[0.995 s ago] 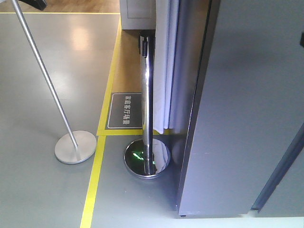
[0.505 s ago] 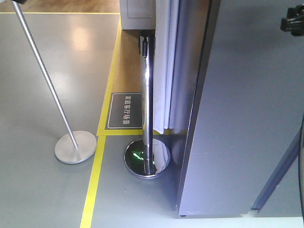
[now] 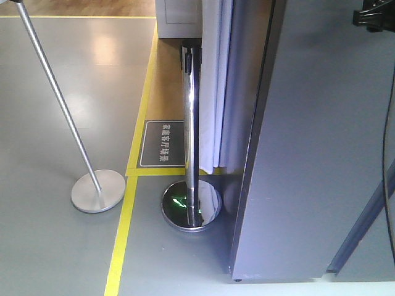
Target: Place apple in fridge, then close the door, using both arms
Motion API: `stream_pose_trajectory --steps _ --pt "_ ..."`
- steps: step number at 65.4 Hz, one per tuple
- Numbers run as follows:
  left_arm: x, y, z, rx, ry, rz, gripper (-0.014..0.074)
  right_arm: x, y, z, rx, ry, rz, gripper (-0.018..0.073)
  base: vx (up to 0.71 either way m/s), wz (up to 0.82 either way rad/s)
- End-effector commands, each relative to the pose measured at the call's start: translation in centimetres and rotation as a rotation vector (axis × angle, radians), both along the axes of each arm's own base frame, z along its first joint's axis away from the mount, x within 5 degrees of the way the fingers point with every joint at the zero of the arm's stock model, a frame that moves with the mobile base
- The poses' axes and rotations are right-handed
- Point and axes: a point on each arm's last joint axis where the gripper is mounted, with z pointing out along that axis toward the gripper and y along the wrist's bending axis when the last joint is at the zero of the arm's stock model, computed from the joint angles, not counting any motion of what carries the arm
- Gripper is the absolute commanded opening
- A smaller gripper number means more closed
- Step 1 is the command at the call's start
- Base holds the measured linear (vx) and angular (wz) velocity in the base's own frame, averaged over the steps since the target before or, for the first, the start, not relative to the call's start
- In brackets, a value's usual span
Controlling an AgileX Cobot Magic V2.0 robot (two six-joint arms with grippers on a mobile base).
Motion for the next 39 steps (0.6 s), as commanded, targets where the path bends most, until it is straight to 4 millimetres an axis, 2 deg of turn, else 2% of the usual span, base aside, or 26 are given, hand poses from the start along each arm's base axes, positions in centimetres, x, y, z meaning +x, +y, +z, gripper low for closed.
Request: stream_pose_trajectory --steps 1,39 --pt "-1.3 0.5 1.9 -0.012 -0.062 0.045 -0.0008 -0.5 -0.4 3.3 -0.019 -0.133 -0.023 0.0458 0.0 0.0" --pt "-0.9 0.7 2.0 -0.028 -0.068 0.088 -0.0008 2.5 -0.7 2.3 -0.025 -0.121 -0.021 0.0451 0.0 0.0"
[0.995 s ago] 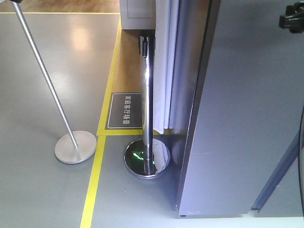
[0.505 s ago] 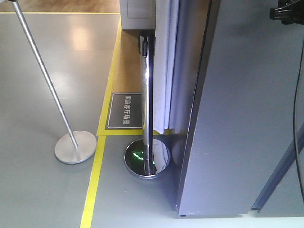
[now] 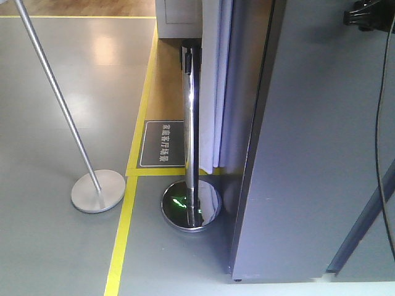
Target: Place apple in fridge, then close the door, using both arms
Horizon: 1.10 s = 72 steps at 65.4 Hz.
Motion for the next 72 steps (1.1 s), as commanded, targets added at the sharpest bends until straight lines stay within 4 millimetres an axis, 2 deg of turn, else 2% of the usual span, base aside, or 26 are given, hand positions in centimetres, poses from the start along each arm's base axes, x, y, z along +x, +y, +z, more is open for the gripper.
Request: stream_pose_trajectory --steps 1,16,32,44,56,72 --pt "-1.2 0.5 1.9 -0.016 -0.063 0.053 -0.0008 -0.4 -0.5 3.2 -0.025 -0.152 -0.034 0.0451 0.0 0.0" --pt "-1.1 0.5 1.9 -0.018 -0.064 0.059 -0.0008 0.1 -0.5 2.8 -0.023 -0.138 -0.03 0.0451 0.0 0.0" --pt "-1.1 0.5 1.9 -0.018 -0.064 0.06 -0.0008 -1.8 -0.1 4.9 -0.022 -0.14 -0.011 0.0451 0.0 0.0" --pt "-1.1 0.6 2.0 -0.02 -0.065 0.066 -0.0008 -4.8 0.5 7.4 -0.013 -0.118 0.024 0.0451 0.0 0.0" --pt "-0.8 1.1 2.0 -0.025 -0.067 0.097 -0.0008 -8.9 1.6 10.4 0.049 -0.113 0.078 0.0426 0.0 0.0" --pt "-0.3 3.4 1.8 -0.002 -0.058 0.133 -0.0008 -14.9 3.0 13.6 0.048 -0.099 0.158 0.0274 0.0 0.0"
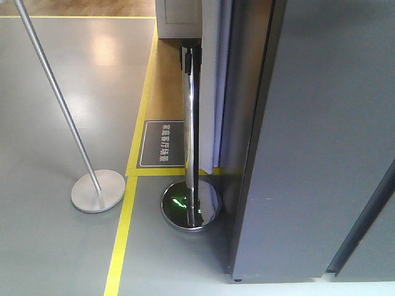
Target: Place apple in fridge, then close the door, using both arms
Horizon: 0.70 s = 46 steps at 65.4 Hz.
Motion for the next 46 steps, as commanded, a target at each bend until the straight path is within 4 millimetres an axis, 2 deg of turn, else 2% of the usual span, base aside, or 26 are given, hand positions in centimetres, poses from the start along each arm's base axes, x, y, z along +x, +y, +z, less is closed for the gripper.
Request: stream_pose_trajectory --steps 1,10,20,32,46 --pt "-1.2 1.4 1.7 0.007 -0.055 0.047 -0.0008 -3.7 0.5 3.5 -0.009 -0.101 0.016 0.0261 0.0 0.0" --pt "-1.3 2.4 1.6 0.029 -0.045 0.033 -0.0008 -6.9 1.1 4.7 -0.027 -0.094 0.051 0.0126 0.0 0.0" --pt "-2.5 2.3 1.8 0.054 -0.048 -0.026 -0.0008 -10.4 1.9 6.0 -0.067 -0.133 0.105 -0.0017 0.0 0.0" --pt "-5.6 2.0 3.1 0.082 -0.096 -0.098 -0.0008 -14.6 2.8 7.2 -0.087 -0.165 0.159 -0.0009 0.0 0.0" --pt "-10.5 1.8 5.0 0.114 -0.184 -0.153 -0.0008 -18.1 3.7 7.5 -0.122 -0.159 0.218 -0.0006 0.0 0.0"
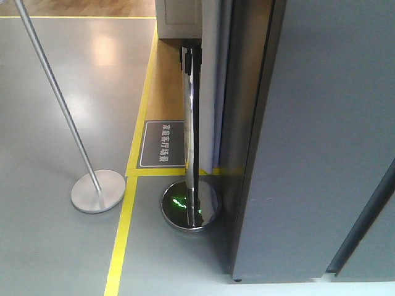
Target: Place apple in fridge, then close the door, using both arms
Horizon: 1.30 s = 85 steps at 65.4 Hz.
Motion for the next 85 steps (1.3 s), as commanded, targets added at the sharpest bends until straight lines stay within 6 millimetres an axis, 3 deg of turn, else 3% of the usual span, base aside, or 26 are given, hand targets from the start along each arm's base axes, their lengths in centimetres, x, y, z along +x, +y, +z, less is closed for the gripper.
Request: stream_pose_trajectory --steps 1,9,17,35,47,51,60,85 --pt "-3.1 0.1 1.8 0.008 -0.08 0.017 -0.0008 -2.0 0.3 1.3 0.0 -0.084 0.014 -0.0006 0.0 0.0" --pt "-5.3 0.1 1.0 0.009 -0.068 0.015 -0.0008 -3.3 0.5 -0.3 -0.007 -0.104 0.015 -0.0006 0.0 0.0" --pt "-7.0 0.2 -1.6 0.008 -0.001 0.02 -0.0008 -4.4 0.4 -4.2 0.018 -0.071 -0.012 -0.0006 0.0 0.0" --pt "-9.9 0.8 -11.2 -0.038 0.208 0.164 -0.0008 -7.1 0.4 -15.8 0.027 0.068 -0.05 -0.0003 0.0 0.0" --pt "-10.7 2.3 -18.2 -0.07 0.262 0.421 -0.0008 -8.6 0.6 -20.8 0.031 0.125 -0.052 -0.0003 0.0 0.0" --pt "-11.0 2.8 -20.1 -0.083 0.279 0.503 -0.0008 -8.8 0.6 -21.4 0.031 0.13 -0.052 -0.0003 0.0 0.0" --pt "-11.5 3.7 -22.2 -0.102 0.281 0.617 -0.0008 -9.2 0.6 -21.8 0.03 0.126 -0.05 -0.0003 0.0 0.0" --pt "-11.5 4.0 -22.0 -0.156 0.275 0.658 -0.0008 -9.2 0.7 -21.9 0.029 0.135 -0.044 -0.0003 0.0 0.0"
